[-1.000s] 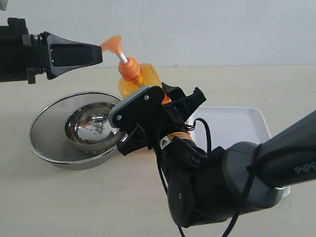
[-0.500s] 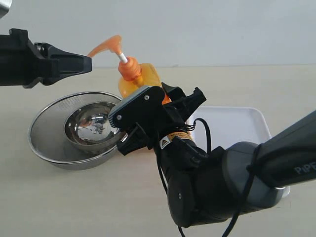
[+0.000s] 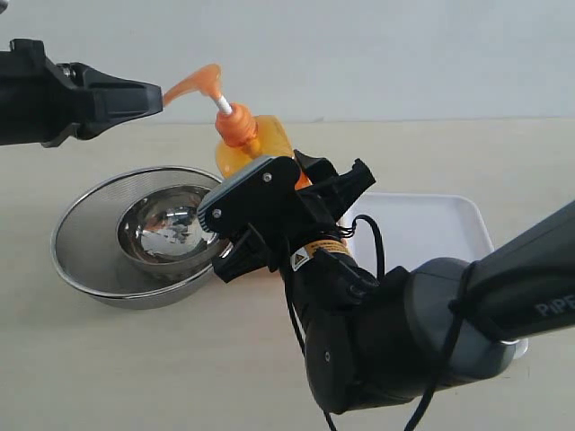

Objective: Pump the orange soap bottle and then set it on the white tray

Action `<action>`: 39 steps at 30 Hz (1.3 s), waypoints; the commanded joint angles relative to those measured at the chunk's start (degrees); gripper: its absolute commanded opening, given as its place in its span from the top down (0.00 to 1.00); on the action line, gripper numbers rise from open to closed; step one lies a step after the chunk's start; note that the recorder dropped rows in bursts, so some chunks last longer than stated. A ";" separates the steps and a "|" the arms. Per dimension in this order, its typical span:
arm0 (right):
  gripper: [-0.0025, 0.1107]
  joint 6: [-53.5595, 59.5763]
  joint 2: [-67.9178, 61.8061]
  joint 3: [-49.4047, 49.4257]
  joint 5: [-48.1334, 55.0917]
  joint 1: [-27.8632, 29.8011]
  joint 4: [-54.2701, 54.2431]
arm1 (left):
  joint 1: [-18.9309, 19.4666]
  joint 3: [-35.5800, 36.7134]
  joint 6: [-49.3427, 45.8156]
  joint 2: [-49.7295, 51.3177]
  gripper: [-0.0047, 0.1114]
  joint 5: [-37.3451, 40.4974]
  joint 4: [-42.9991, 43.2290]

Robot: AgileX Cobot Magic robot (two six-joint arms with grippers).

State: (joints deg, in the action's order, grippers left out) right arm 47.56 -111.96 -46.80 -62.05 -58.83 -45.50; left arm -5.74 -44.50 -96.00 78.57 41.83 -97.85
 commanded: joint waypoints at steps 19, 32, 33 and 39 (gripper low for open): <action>0.88 -0.62 0.11 -0.14 0.88 0.01 -0.27 | -0.21 -0.24 -8.71 5.84 0.92 6.86 -2.09; 0.88 -0.61 0.11 -0.14 1.05 0.01 -0.27 | -0.21 -1.89 -10.04 5.84 0.92 2.05 -2.10; 0.88 -0.61 0.11 -0.14 1.05 0.01 -0.27 | -0.21 -2.01 -10.04 5.84 0.92 1.80 -2.10; 0.88 -0.61 0.11 -0.14 1.26 0.01 -0.27 | -0.21 -3.34 -9.17 5.84 0.92 1.25 -2.10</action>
State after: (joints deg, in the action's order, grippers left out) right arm 47.14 -111.96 -46.80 -62.05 -58.83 -45.50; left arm -5.74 -47.27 -105.69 84.31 43.11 -99.14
